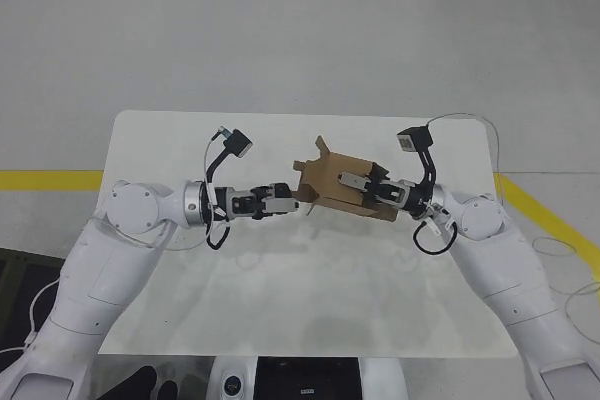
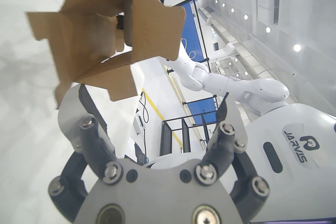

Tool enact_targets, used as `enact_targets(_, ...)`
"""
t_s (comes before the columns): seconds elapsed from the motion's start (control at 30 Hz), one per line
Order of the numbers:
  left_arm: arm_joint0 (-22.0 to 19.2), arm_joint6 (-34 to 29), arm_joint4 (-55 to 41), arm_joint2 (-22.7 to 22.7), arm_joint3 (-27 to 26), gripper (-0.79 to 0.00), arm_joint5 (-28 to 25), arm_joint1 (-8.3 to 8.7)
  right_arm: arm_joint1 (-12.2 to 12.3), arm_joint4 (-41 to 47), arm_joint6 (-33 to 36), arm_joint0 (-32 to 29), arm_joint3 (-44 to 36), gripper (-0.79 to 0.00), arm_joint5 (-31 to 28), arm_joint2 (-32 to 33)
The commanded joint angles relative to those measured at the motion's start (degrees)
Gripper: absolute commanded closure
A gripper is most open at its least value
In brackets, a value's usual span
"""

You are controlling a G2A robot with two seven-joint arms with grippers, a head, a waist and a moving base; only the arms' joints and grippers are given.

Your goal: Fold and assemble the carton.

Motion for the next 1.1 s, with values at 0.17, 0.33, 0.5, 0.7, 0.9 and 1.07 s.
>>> enact_targets(0.17,0.91,1.32,3.03,-1.52,1.12,-0.785,0.58,0.41,0.23,2.91,5.54,-0.96,-0.97,0.000,1.20,0.14)
enact_targets(0.33,1.11,1.42,1.68,0.38,0.91,-0.785,0.77,0.03,-0.01,3.30,6.02,-0.85,-1.30,0.000,1.22,-0.34)
enact_targets(0.5,0.43,1.50,-0.65,1.86,0.72,-0.785,0.78,-0.42,-0.41,3.25,5.41,-0.42,-1.13,0.000,0.70,-0.97)
enact_targets(0.7,-0.17,1.26,-4.29,2.20,1.02,-0.785,0.60,-0.77,-0.70,3.27,5.42,-0.18,-0.91,0.000,0.42,-1.31)
enact_targets(0.9,-0.95,0.74,-6.60,2.56,1.09,-0.785,0.56,-1.07,-1.15,4.36,6.21,-0.17,-1.36,0.000,0.16,-2.38)
enact_targets(1.07,-1.54,0.75,-7.14,2.96,1.32,-0.785,0.59,-1.30,-1.59,5.00,6.82,0.11,-1.12,0.000,-0.12,-3.38)
